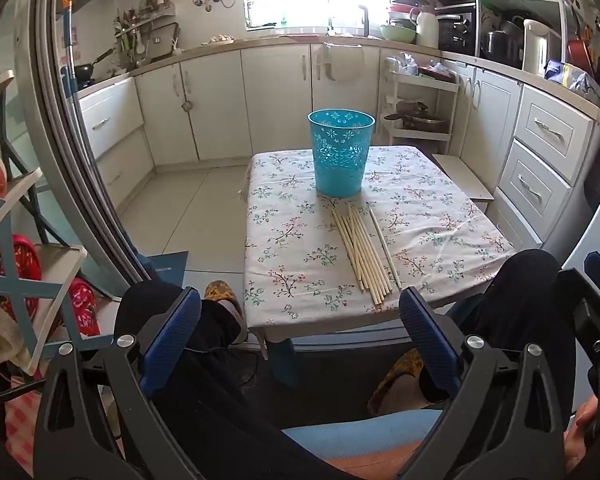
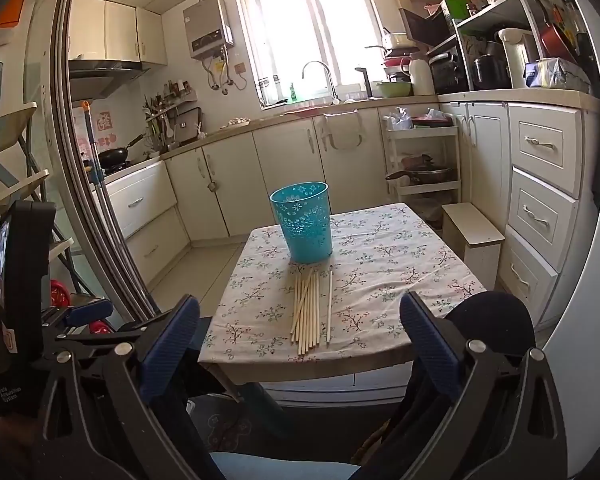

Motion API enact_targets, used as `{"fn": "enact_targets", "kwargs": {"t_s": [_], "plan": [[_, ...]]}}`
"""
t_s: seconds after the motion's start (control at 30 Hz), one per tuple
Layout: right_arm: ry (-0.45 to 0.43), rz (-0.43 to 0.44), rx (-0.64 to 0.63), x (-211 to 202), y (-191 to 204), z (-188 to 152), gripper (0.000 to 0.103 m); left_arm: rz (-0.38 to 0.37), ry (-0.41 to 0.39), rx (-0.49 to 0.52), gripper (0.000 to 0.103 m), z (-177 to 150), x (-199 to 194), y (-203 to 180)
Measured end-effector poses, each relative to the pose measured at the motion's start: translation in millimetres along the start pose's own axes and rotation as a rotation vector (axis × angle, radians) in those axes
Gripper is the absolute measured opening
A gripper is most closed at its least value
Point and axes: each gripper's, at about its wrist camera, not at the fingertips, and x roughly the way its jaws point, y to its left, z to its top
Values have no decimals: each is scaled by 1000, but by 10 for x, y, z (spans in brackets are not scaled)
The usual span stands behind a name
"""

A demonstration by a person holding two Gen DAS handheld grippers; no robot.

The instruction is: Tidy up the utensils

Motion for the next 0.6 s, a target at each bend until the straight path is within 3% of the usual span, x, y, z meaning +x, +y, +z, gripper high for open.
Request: {"fn": "enact_targets", "kwargs": {"t_s": [0.6], "plan": [[4,9,-5,9,12,-22,96,3,1,-7,95,-8,-11,8]]}}
